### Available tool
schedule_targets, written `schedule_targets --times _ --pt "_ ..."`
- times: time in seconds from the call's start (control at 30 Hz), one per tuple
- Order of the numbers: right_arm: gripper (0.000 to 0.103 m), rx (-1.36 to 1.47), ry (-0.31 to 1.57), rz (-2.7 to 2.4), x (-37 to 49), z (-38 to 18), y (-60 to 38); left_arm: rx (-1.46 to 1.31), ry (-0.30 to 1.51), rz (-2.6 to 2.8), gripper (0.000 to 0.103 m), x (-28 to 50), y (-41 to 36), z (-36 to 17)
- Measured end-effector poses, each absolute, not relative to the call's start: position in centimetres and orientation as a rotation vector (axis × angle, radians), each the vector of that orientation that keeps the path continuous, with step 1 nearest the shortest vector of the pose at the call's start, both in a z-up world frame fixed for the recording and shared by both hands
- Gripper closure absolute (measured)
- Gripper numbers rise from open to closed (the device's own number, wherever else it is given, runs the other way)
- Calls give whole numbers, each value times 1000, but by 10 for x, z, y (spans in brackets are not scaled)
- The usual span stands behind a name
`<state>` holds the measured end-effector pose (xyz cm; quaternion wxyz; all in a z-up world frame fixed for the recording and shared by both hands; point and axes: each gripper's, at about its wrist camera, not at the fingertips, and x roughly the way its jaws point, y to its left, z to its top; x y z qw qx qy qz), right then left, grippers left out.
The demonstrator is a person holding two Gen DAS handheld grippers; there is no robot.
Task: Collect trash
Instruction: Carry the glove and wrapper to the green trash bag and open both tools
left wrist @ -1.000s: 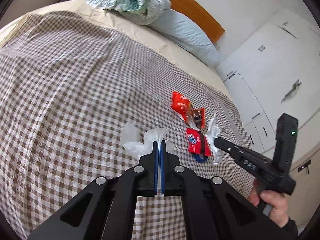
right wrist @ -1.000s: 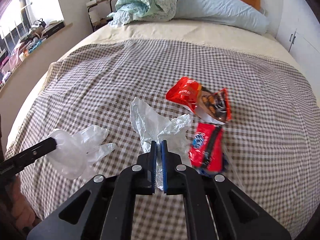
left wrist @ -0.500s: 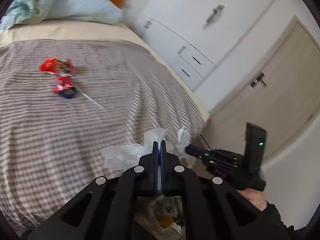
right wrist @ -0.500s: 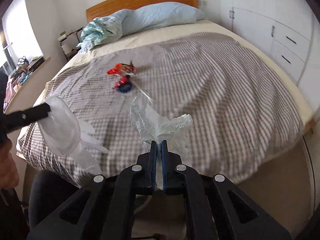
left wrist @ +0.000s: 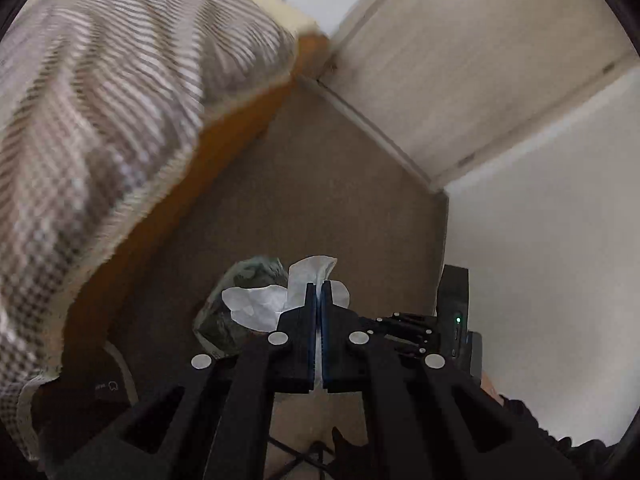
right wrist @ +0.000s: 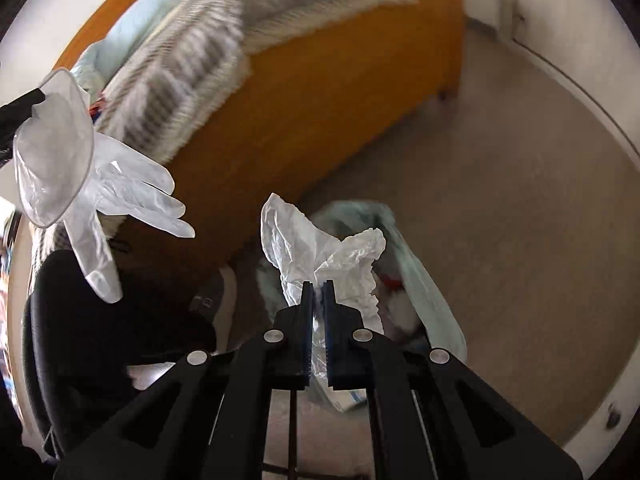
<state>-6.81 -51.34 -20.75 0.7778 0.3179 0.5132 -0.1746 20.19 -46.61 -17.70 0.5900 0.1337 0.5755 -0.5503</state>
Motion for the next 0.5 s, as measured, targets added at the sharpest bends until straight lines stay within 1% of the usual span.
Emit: schedule_targets --times 0.1,0.23,0.33,0.43,0.5 --pt "98 771 1131 -409 -99 -237 -516 437 1432 -1311 103 173 -508 -213" --pt "98 858 1147 -442 -127 -267 -513 680 1523 -1291 103 132 -554 -278" --pt "98 877 1174 -456 -137 -284 -505 820 1575 -1227 103 112 -572 -327" --pt "98 881 1206 -484 -142 -296 -506 872 1629 -1191 103 99 -575 -368" --pt "98 910 1216 -488 -148 -304 -508 864 1602 -1162 103 97 -577 -388"
